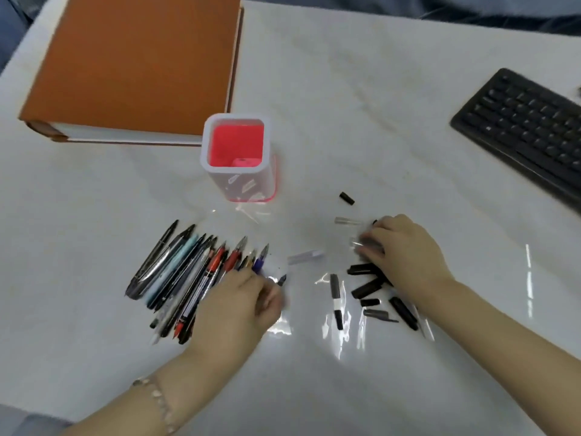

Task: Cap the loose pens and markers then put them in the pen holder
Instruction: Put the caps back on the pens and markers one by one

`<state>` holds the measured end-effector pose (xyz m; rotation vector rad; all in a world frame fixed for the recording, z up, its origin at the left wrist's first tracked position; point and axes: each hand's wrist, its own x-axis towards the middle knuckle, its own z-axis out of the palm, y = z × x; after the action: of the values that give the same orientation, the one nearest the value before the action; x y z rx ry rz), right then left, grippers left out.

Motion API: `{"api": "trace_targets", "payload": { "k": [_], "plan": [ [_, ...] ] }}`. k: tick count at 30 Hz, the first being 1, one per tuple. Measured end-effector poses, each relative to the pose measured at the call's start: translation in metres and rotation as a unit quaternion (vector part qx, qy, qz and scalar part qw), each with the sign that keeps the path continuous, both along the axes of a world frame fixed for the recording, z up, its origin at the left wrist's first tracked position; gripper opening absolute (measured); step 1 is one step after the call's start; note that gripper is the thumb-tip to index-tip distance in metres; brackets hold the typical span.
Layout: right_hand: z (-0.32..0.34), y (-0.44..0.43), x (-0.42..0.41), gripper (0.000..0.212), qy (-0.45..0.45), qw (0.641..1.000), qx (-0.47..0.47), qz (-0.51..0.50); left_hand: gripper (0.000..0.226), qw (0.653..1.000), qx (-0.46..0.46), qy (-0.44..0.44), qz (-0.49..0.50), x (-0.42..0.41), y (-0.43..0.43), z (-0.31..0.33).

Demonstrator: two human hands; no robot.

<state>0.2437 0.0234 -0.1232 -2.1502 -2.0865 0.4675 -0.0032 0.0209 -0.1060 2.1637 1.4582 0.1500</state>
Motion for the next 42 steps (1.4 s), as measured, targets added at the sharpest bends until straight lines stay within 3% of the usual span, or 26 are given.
{"api": "trace_targets", "payload": {
  "k": [3, 6, 8, 9, 13, 16, 22, 25, 27, 31, 42],
  "plan": [
    [-0.003, -0.001, 0.001, 0.017, -0.015, 0.998, 0.032, 0.048, 0.026, 0.972, -0.133, -0.177, 0.075, 0.020, 0.019, 0.020],
    [0.004, 0.003, -0.002, 0.027, -0.015, 0.996, 0.062, 0.067, 0.018, 0.924, -0.162, -0.322, 0.131, 0.041, 0.036, 0.031],
    [0.015, 0.001, -0.003, 0.023, 0.037, 0.997, 0.061, 0.017, 0.014, 0.919, -0.155, -0.342, 0.117, 0.051, 0.042, 0.026],
    [0.019, -0.005, -0.002, 0.021, 0.107, 0.992, 0.058, -0.018, 0.014, 0.917, -0.160, -0.348, 0.114, 0.056, 0.043, 0.022],
    [0.027, -0.030, -0.008, 0.008, 0.331, 0.929, 0.079, -0.142, 0.012, 0.896, -0.232, -0.357, 0.129, 0.069, 0.030, 0.007],
    [0.035, -0.056, -0.015, 0.006, 0.393, 0.885, 0.101, -0.229, 0.026, 0.892, -0.261, -0.356, 0.104, 0.067, 0.006, 0.006],
    [0.054, -0.097, -0.018, 0.005, 0.566, 0.757, 0.113, -0.307, 0.013, 0.911, -0.205, -0.357, 0.018, 0.048, -0.030, 0.027],
    [0.065, -0.109, -0.020, 0.019, 0.607, 0.724, 0.127, -0.302, 0.011, 0.908, -0.176, -0.380, 0.017, 0.042, -0.044, 0.036],
    [0.073, -0.114, -0.023, 0.023, 0.613, 0.721, 0.141, -0.292, 0.008, 0.906, -0.158, -0.393, 0.012, 0.039, -0.052, 0.042],
    [0.084, -0.116, -0.028, 0.008, 0.615, 0.729, 0.160, -0.255, 0.019, 0.908, -0.125, -0.400, 0.021, 0.035, -0.058, 0.048],
    [0.085, -0.114, -0.044, 0.010, 0.596, 0.757, 0.136, -0.230, 0.023, 0.926, -0.087, -0.366, 0.013, 0.030, -0.055, 0.048]
  ]
}}
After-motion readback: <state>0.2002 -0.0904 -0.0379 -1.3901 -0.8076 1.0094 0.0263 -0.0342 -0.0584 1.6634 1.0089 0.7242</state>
